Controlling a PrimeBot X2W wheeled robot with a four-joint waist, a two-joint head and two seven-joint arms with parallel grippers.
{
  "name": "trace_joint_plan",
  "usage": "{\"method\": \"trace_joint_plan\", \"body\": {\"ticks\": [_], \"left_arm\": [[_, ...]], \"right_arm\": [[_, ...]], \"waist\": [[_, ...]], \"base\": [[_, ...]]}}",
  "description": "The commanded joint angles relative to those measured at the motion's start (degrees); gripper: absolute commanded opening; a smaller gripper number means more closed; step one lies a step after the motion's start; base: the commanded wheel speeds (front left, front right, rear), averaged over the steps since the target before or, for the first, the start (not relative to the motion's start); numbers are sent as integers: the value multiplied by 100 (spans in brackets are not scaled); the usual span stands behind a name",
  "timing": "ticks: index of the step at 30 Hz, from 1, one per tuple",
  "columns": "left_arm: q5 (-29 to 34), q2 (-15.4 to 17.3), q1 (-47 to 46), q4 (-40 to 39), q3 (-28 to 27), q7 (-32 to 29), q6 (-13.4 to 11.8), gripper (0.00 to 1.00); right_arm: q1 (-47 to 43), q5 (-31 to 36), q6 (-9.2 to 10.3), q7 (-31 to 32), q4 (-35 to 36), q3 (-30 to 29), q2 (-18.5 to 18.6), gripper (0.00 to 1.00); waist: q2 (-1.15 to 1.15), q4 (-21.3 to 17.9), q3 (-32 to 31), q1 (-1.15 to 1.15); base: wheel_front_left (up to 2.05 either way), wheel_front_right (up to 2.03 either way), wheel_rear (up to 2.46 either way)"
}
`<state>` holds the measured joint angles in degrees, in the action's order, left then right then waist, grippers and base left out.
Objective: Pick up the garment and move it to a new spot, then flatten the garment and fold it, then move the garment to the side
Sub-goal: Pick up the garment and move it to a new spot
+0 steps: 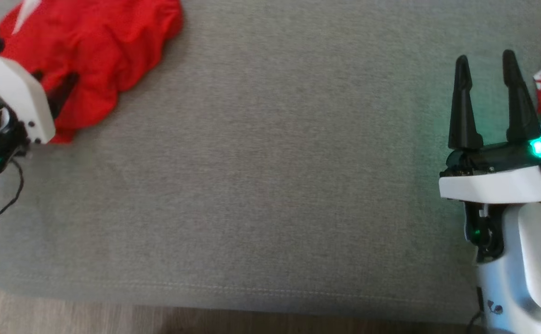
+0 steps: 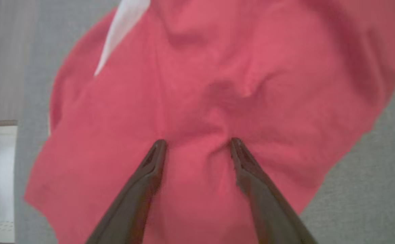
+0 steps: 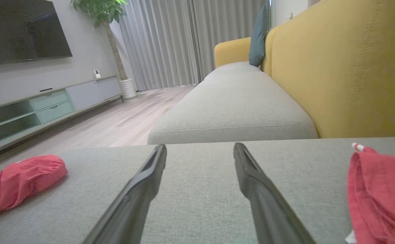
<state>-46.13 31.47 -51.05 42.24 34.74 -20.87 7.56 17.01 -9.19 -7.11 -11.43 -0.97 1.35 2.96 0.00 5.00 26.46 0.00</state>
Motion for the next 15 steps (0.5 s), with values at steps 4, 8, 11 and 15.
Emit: {"method": "trace_joint_plan", "body": {"ticks": [4, 8, 11, 15], "left_arm": [[-384, 532, -345, 179, 61, -279, -8, 100], [-723, 534, -369, 349, 251, -391, -8, 44], [-843, 544, -387, 418, 356, -223, -8, 0], [-749, 533, -507, 575, 435, 422, -8, 0]], "right_arm": [[41, -64, -37, 11, 299, 181, -8, 100], [21, -81, -37, -2, 332, 203, -8, 100], [-7, -93, -37, -25, 296, 240, -8, 100], [-72, -129, -37, -59, 184, 339, -8, 100]], "waist": [[0, -214, 167, 0], [0, -268, 194, 0], [0, -285, 134, 0], [0, -275, -62, 0]], "base": [[0, 0, 0], [0, 0, 0], [0, 0, 0], [0, 0, 0]]}}
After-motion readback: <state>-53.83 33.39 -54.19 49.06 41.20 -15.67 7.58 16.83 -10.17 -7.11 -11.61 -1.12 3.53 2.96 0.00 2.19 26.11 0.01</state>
